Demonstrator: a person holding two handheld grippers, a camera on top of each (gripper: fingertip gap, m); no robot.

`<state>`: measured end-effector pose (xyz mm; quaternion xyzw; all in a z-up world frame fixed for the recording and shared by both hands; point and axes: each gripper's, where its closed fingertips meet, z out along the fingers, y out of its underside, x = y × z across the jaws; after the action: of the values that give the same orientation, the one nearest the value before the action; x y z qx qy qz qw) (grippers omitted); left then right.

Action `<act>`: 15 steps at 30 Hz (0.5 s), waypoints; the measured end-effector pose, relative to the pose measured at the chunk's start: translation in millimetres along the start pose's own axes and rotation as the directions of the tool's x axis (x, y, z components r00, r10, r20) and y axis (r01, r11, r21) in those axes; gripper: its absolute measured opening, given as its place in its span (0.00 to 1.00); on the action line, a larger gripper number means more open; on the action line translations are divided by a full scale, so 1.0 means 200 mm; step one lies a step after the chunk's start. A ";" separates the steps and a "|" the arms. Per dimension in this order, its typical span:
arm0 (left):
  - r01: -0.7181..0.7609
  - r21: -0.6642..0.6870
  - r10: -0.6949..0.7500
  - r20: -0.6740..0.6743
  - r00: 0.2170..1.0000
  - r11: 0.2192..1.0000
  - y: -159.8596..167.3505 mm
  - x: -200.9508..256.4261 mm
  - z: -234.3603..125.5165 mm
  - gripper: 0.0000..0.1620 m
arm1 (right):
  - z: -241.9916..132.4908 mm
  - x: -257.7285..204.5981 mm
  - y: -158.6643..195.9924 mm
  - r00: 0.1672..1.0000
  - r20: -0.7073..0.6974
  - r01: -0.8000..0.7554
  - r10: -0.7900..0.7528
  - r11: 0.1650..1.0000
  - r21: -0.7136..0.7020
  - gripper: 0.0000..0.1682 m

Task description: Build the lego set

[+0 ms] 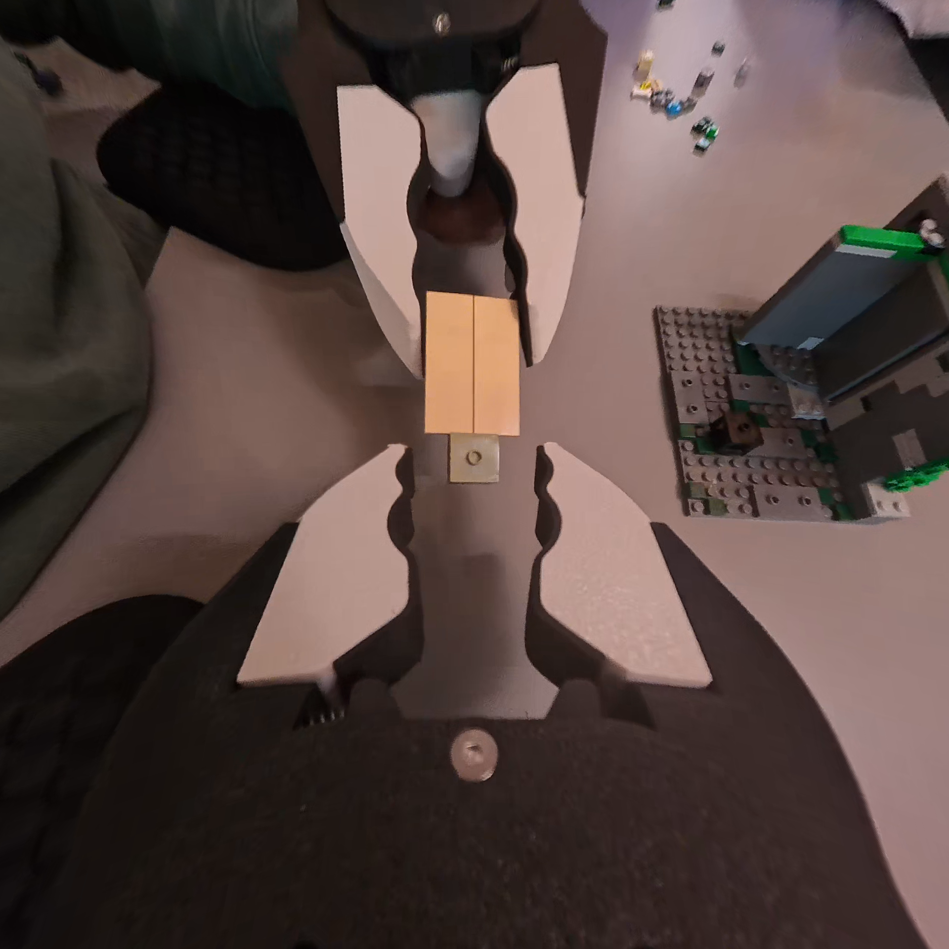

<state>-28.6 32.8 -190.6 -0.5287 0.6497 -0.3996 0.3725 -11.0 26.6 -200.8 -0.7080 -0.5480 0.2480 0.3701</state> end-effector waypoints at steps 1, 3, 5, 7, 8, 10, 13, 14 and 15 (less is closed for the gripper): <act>-0.003 0.002 0.003 0.002 1.000 1.000 0.00 0.00 0.00 0.23 | 0.01 0.00 0.00 1.000 0.001 0.011 -0.011 1.000 -0.011 0.24; -0.012 0.001 0.012 0.002 1.000 1.000 0.00 0.00 -0.01 0.23 | 0.01 -0.01 -0.01 0.999 0.003 0.032 -0.032 0.999 -0.004 0.12; -0.024 -0.007 0.024 0.015 1.000 1.000 0.01 0.00 0.00 0.23 | 0.01 -0.01 0.00 0.999 0.006 0.039 -0.039 0.999 -0.018 0.11; -0.045 -0.019 0.046 0.040 0.998 0.999 0.02 0.00 0.00 0.23 | 0.00 0.00 0.00 0.999 0.007 0.047 -0.047 0.999 -0.027 0.11; -0.042 -0.020 0.043 0.046 0.998 0.999 0.01 -0.01 0.01 0.23 | -0.01 0.01 0.00 0.999 0.011 0.049 -0.049 0.998 -0.032 0.10; -0.022 -0.032 0.025 0.089 0.996 0.999 0.02 -0.05 0.00 0.29 | -0.06 0.07 0.04 0.999 -0.008 0.051 -0.051 0.997 -0.057 0.10; 0.036 0.008 -0.036 0.144 0.989 0.999 0.01 -0.11 -0.04 0.25 | -0.18 0.27 0.20 0.996 -0.090 -0.013 0.002 0.992 -0.125 0.10; 0.053 0.024 -0.056 0.170 0.984 0.998 0.00 -0.13 -0.06 0.22 | -0.23 0.34 0.27 0.992 -0.123 -0.044 0.025 0.988 -0.149 0.10; 0.061 0.042 -0.069 0.209 0.976 0.997 -0.01 -0.16 -0.08 0.19 | -0.28 0.41 0.34 0.987 -0.155 -0.070 0.043 0.983 -0.171 0.10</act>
<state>-37.9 67.2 -180.7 -0.5821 0.5819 -0.3650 0.4351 94.1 83.3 -217.0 -0.7699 -0.5179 0.1547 0.3392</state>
